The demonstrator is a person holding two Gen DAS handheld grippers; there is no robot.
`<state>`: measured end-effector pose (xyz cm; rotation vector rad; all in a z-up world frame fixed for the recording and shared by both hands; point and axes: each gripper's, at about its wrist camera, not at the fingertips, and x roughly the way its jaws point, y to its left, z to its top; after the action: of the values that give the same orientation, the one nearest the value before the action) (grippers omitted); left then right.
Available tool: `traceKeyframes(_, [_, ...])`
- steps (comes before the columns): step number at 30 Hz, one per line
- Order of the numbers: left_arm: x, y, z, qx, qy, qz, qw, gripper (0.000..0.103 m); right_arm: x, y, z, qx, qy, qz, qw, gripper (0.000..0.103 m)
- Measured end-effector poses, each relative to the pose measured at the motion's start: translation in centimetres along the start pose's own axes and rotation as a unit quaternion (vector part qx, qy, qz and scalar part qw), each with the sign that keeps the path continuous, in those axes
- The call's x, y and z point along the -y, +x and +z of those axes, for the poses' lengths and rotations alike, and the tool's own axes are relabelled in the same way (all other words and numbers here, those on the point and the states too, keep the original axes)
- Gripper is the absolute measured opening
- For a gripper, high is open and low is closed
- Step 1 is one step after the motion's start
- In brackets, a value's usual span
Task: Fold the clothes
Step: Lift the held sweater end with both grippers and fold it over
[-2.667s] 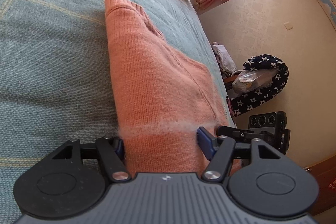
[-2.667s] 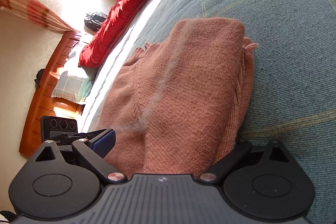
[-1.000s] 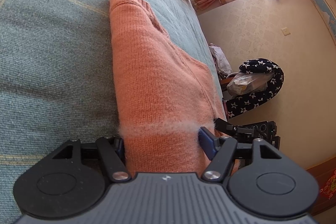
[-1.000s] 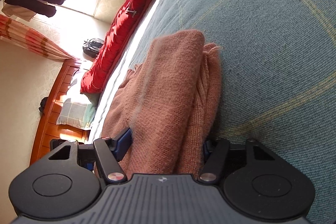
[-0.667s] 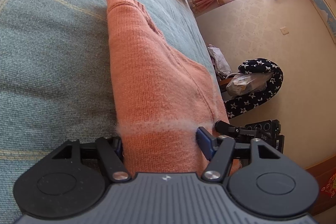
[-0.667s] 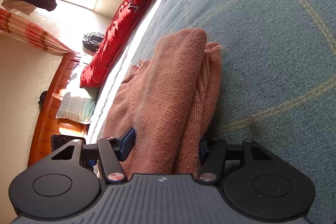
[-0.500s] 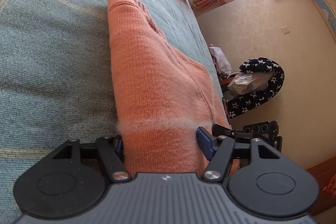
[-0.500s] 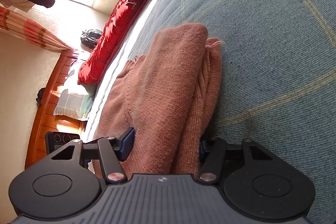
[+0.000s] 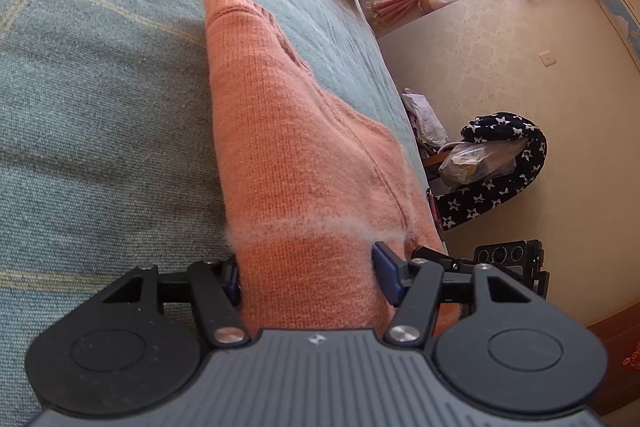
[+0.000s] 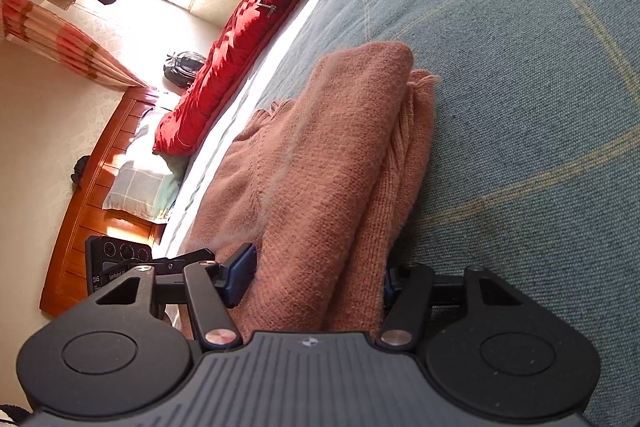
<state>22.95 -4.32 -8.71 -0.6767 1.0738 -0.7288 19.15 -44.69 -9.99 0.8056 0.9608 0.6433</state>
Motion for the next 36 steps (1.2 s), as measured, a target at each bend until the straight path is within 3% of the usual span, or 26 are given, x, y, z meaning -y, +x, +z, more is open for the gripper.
traceKeyframes(11, [2.2, -2.2, 0.2, 0.021, 0.028, -0.008, 0.9993, 0.053, -2.7, -0.6, 1.2, -0.011, -0.036, -0.001, 0.999, 0.063])
traceKeyframes(19, [2.1, -6.4, 0.1, 0.058, 0.039, -0.003, 0.9975, 0.053, -5.8, 0.7, 1.7, -0.024, -0.066, 0.007, 0.997, 0.063])
traceKeyframes(29, [-0.6, -15.0, -0.2, 0.127, 0.027, 0.017, 0.9914, 0.053, -12.3, 6.7, 2.3, -0.058, -0.103, 0.028, 0.993, 0.063])
traceKeyframes(36, [-3.8, -22.7, -0.4, 0.175, 0.012, 0.041, 0.9836, 0.053, -18.4, 13.4, 1.4, -0.090, -0.130, 0.045, 0.986, 0.063])
